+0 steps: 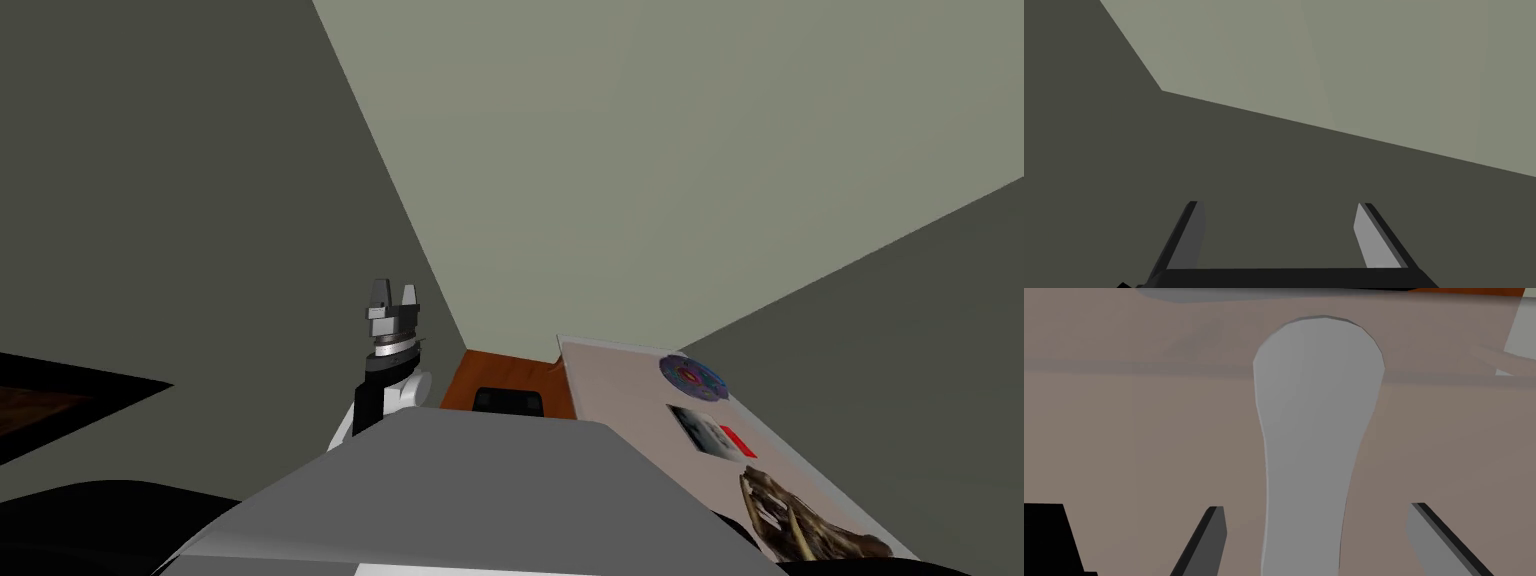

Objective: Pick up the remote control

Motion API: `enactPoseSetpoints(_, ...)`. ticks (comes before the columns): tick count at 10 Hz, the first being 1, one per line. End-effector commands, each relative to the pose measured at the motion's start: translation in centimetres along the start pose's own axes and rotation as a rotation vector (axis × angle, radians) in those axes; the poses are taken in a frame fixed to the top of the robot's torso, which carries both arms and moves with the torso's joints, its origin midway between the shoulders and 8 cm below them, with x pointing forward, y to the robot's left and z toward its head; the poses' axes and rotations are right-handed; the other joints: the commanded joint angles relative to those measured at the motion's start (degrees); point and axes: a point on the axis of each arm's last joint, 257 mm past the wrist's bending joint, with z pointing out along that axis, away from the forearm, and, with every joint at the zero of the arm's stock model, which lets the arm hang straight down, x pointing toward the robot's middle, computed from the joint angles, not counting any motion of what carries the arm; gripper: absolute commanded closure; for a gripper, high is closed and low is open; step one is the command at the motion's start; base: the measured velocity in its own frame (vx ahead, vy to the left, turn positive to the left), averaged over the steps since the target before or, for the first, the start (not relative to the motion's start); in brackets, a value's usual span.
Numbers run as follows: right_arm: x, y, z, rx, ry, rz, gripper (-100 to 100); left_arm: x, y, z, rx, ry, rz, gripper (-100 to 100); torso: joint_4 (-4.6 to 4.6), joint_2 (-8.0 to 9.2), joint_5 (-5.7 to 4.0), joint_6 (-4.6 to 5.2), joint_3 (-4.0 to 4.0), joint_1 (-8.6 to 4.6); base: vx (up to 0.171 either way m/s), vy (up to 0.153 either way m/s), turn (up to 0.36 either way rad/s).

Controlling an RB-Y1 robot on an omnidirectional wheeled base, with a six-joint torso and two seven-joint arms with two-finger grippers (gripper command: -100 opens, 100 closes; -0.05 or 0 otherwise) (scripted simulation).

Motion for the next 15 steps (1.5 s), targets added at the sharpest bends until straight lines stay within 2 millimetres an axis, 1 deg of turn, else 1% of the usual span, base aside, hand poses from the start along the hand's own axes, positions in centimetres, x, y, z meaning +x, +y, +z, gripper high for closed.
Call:
enactPoseSetpoints(1,-0.1,-0.8,0.3,0.02,0.006,0.015,-100,0.0,0.0,0.0,0.0,0.0,0.0,0,0.0,0.0,0.0,0.0,0.0,0.0,-0.01,-0.044,0.12)
enactPoseSetpoints(2,-0.1,-0.4,0.2,0.012,0.004,0.01,-100,0.0,0.0,0.0,0.0,0.0,0.0,0,0.0,-0.01,0.01,0.0,-0.01,0.09,-0.004,-0.018,0.024)
enactPoseSetpoints(3,-0.1,-0.5,0.2,0.014,0.004,0.01,0,0.0,0.0,0.0,0.0,0.0,0.0,0,-0.01,-0.03,0.04,0.02,-0.02,0.2,0.0,0.0,0.0)
enactPoseSetpoints(4,0.4,-3.0,0.8,0.047,-0.018,0.006,-100,0.0,0.0,0.0,0.0,0.0,0.0,0,-0.01,-0.05,0.05,0.02,-0.03,0.26,-0.02,-0.019,0.34)
enactPoseSetpoints(5,0.1,-2.7,0.9,0.037,-0.032,0.025,-100,0.0,0.0,0.0,0.0,0.0,0.0,0,0.0,0.0,0.05,-0.04,0.0,0.22,-0.026,-0.032,0.26)
enactPoseSetpoints(7,0.1,-2.7,0.9,0.036,-0.033,0.081,-100,0.0,0.0,0.0,0.0,0.0,0.0,0,0.0,0.0,0.04,0.04,0.0,0.22,-0.007,-0.007,-0.008)
enactPoseSetpoints(8,0.8,-5.1,1.4,0.063,-0.051,0.052,-100,0.0,0.0,0.0,0.0,0.0,0.0,0,-0.01,-0.03,0.06,0.03,-0.02,0.29,-0.016,-0.003,0.35)
enactPoseSetpoints(9,0.5,-4.9,1.4,0.052,-0.063,0.077,-100,0.0,0.0,0.0,0.0,0.0,0.0,0,0.0,-0.01,0.06,-0.04,0.0,0.27,-0.022,-0.022,0.288)
enactPoseSetpoints(11,0.5,-4.9,1.4,0.049,-0.066,0.146,-100,0.0,0.0,0.0,0.0,0.0,0.0,0,0.0,-0.01,0.04,0.05,-0.01,0.22,-0.008,-0.013,-0.028)
enactPoseSetpoints(12,1.3,-7.2,1.8,0.073,-0.081,0.112,-100,0.0,0.0,0.0,0.0,0.0,0.0,0,-0.01,-0.03,0.05,0.04,-0.02,0.27,-0.024,-0.005,0.35)
enactPoseSetpoints(13,1.1,-6.8,1.8,0.057,-0.091,0.133,-100,0.0,0.0,0.0,0.0,0.0,0.0,0,0.01,0.01,0.05,-0.04,0.01,0.25,-0.028,-0.024,0.242)
enactPoseSetpoints(15,1.1,-6.8,1.8,0.054,-0.092,0.192,-100,0.0,0.0,0.0,0.0,0.0,0.0,0,0.0,0.0,0.05,0.05,0.0,0.22,-0.007,-0.009,-0.004)
